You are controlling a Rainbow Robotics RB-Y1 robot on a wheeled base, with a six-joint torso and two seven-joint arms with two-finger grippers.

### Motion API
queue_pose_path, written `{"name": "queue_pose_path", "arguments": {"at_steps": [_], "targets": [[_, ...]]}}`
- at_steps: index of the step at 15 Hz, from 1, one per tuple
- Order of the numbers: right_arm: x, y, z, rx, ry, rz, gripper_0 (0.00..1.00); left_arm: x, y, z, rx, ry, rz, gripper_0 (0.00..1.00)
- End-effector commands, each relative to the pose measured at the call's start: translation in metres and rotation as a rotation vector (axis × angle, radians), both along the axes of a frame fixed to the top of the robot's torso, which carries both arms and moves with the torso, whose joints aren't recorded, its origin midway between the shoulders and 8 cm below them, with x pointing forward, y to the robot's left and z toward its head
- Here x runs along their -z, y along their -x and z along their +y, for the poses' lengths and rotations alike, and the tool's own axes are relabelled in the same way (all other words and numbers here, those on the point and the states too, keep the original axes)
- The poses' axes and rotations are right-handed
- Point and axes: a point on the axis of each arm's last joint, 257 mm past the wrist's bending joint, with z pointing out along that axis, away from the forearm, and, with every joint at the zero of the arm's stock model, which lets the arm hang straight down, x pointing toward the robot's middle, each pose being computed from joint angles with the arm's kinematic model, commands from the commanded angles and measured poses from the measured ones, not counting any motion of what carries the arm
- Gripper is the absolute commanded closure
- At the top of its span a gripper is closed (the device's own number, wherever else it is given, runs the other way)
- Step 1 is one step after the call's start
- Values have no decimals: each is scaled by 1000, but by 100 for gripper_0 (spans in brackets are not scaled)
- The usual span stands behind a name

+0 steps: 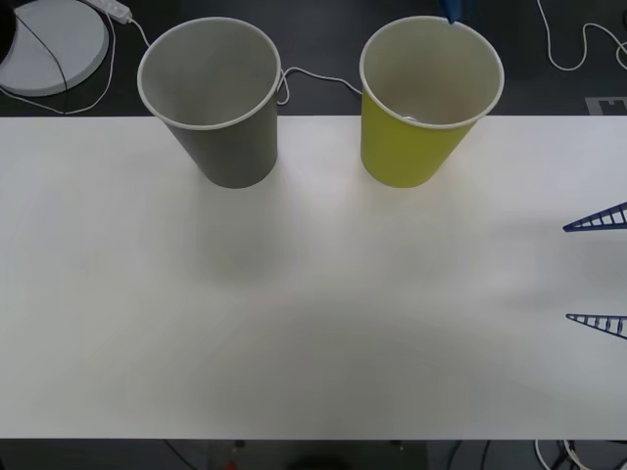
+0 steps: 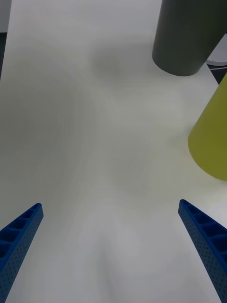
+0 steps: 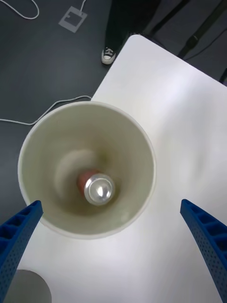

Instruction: Put the can into the green bin and the plastic bottle into the gray bin

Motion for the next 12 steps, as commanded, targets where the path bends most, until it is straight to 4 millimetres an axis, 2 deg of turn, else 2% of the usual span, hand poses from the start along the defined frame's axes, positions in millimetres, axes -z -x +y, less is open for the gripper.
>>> {"name": "queue_pose_path", "arguments": {"at_steps": [1,5,12], "targets": [[0,0,0,0,0,0,0,-2,4,37,48,23,18,0],[0,0,0,0,0,0,0,4,1,108,98,2,-23,0],[0,0,0,0,0,0,0,22,37,241,85,-13,-39,0]]}}
